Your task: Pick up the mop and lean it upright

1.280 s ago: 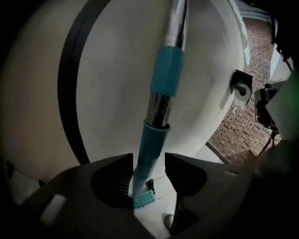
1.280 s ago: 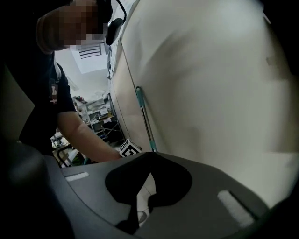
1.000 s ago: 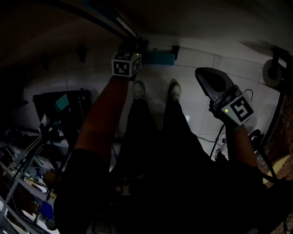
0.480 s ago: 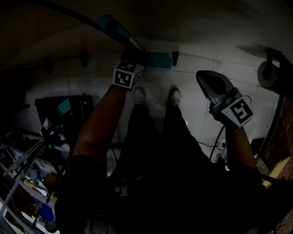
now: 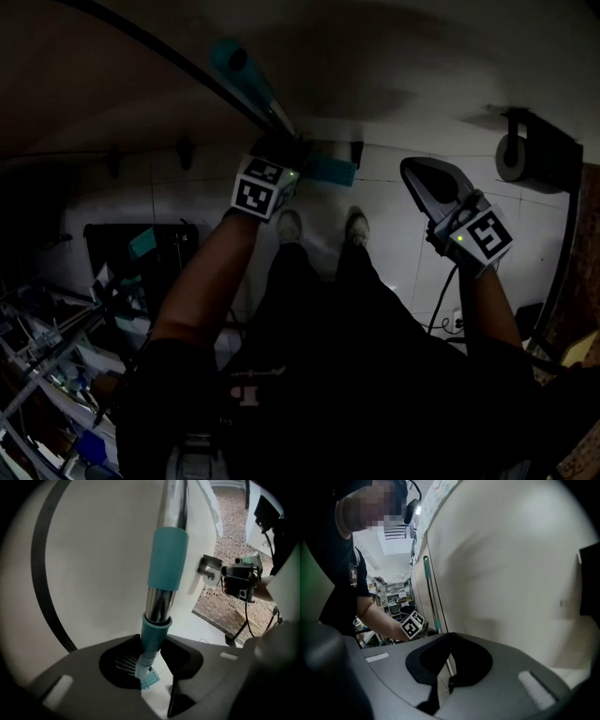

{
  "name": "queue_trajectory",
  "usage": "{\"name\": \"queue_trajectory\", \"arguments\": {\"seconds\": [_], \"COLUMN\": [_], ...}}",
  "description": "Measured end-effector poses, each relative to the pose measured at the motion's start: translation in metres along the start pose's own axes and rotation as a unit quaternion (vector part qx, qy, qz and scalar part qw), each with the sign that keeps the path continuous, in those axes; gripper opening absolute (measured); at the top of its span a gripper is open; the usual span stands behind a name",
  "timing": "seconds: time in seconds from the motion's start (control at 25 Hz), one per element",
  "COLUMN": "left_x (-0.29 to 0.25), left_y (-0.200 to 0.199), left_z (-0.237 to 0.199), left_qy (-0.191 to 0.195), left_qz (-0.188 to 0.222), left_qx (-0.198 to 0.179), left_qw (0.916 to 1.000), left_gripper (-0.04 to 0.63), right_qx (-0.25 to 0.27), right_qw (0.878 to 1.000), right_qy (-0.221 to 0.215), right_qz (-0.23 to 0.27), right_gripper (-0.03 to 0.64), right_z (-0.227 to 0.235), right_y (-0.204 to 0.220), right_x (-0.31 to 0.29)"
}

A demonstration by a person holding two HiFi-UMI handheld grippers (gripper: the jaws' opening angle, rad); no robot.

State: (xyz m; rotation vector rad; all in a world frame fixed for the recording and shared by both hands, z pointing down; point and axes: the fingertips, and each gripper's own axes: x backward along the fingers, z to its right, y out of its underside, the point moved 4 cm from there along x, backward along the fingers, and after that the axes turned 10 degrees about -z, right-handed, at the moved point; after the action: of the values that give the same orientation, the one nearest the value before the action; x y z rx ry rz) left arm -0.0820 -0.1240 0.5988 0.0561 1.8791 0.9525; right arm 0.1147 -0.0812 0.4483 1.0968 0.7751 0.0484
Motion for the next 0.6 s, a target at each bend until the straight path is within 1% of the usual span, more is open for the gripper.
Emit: {"name": "queue_trajectory", "arguments": {"seconds": [0.12,0.28,0.48,0.6], "left_x": [0.024,0.063,0.111,0.142], "left_y": [-0.019,-0.048,-0.082,-0.100], "left_z": [0.010,0.025,0.033,0.046], "left_qy": [0.006,0.016,0.022,0.029], "left_qz": [0.004,0.013,0.052,0.065], "left_qx": [-0.003,-0.015,-0.024,-0.039], "left_qw": [1.0000,0.9997,0.9981,0.9967], "left_gripper": [0.130,0.130,0.130,0.130], "right_qx": [0.005,0.013,0.040,0.053], "right_qw": [1.000,0.999,0.997,0.996], "right_qy": [0.008,0.015,0.024,0.022], "right_qz": [0.012,0.038,0.059,0.074], "right_gripper": [0.015,0.014,0.014,0.014], "right_z": [-0.003,-0.013,-0.027,-0.039], "right_y": [-0.017,-0.046,-0.078,-0.097], "right_x": [0.015,0.036,0.047,0.058]}}
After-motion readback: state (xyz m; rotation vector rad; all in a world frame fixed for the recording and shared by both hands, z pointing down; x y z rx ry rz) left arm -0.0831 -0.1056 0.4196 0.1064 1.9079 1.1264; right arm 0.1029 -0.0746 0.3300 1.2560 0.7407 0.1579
